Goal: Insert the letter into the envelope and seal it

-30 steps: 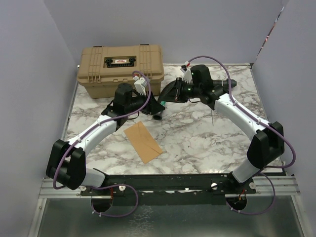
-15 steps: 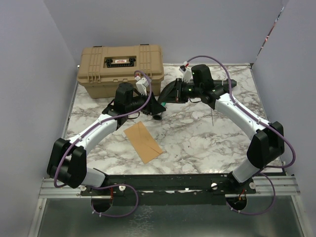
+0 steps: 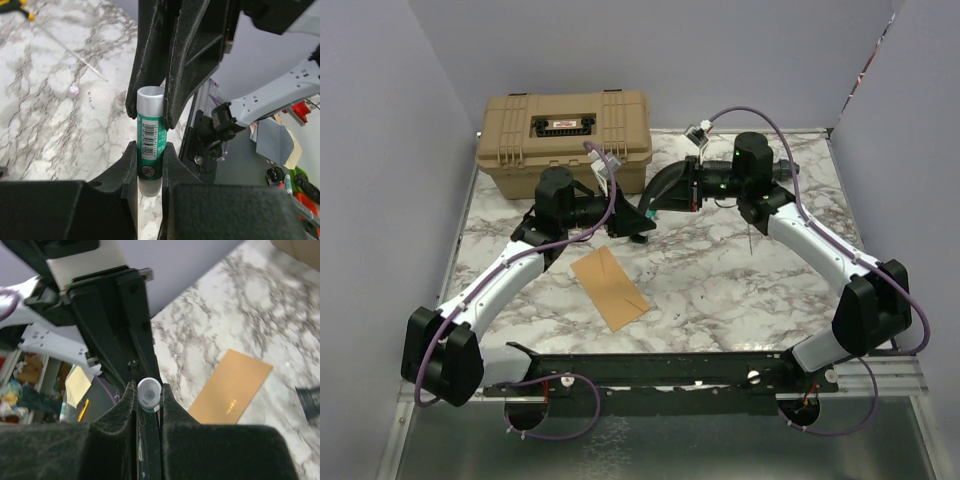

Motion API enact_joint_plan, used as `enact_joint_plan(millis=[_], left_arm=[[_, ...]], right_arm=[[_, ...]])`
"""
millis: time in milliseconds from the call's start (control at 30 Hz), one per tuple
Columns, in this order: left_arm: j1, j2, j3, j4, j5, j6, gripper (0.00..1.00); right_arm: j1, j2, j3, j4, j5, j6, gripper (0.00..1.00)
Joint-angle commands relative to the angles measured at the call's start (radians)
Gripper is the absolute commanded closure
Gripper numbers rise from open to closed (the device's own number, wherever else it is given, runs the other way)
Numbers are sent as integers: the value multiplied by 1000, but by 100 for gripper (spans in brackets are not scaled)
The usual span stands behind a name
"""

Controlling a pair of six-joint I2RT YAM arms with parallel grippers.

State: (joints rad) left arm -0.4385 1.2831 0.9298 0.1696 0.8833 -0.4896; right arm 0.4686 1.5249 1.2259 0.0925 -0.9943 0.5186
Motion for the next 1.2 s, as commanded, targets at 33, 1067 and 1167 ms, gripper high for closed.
enact_joint_plan(millis=[33, 1067, 1167], left_arm=[[1, -78, -7, 90, 42, -3, 100], [-5, -103, 30, 19, -198, 42, 100], [-5, -100, 50, 67, -33, 22, 100]], right_arm=[[21, -45, 29, 142, -128, 18, 78], [150, 1, 214, -69, 348, 11, 100], [104, -29, 160, 136, -59, -10, 99]])
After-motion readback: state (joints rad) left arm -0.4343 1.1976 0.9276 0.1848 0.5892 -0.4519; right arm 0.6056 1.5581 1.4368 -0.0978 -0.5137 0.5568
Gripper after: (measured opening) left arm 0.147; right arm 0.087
